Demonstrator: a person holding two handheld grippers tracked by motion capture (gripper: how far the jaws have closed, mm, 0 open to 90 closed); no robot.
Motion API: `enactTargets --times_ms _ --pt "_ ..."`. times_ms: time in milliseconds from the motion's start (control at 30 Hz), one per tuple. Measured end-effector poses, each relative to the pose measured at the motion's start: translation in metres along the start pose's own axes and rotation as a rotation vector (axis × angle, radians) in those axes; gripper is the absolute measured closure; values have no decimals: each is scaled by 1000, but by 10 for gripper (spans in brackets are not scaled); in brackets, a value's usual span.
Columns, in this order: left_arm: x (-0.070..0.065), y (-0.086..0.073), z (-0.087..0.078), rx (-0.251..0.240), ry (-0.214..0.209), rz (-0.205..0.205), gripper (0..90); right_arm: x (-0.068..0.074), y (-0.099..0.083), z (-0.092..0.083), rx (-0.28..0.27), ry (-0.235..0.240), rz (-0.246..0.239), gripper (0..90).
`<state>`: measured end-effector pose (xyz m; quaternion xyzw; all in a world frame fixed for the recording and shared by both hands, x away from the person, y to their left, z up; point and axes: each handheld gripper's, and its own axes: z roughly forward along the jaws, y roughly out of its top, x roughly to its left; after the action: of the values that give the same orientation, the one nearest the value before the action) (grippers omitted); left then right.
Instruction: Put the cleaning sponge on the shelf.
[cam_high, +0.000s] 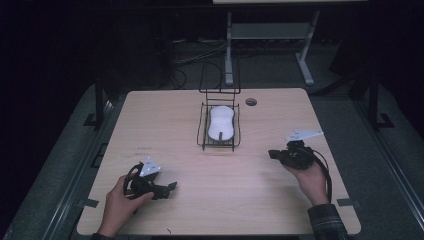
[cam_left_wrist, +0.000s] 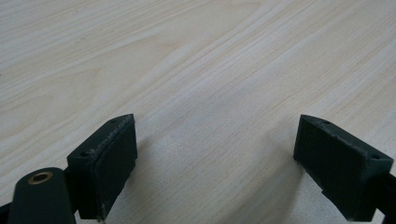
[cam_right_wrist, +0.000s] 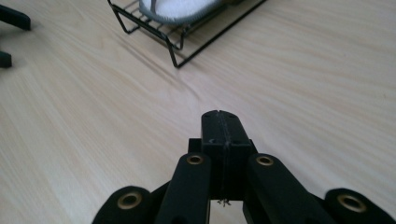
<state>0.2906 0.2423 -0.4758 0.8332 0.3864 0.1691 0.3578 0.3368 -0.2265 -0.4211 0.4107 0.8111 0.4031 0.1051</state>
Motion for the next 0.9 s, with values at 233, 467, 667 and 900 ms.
enactTargets --times_ms 233,467,667,900 --pt "0 0 0 3 0 4 126 -1 -21 -11 18 -26 12 854" --pt "0 0 0 1 0 1 126 0 -40 -20 26 -63 17 597" --pt "0 0 0 0 0 1 126 1 -56 -23 28 -100 7 393" --pt "0 0 0 1 0 1 126 1 -73 -29 26 -146 19 275"
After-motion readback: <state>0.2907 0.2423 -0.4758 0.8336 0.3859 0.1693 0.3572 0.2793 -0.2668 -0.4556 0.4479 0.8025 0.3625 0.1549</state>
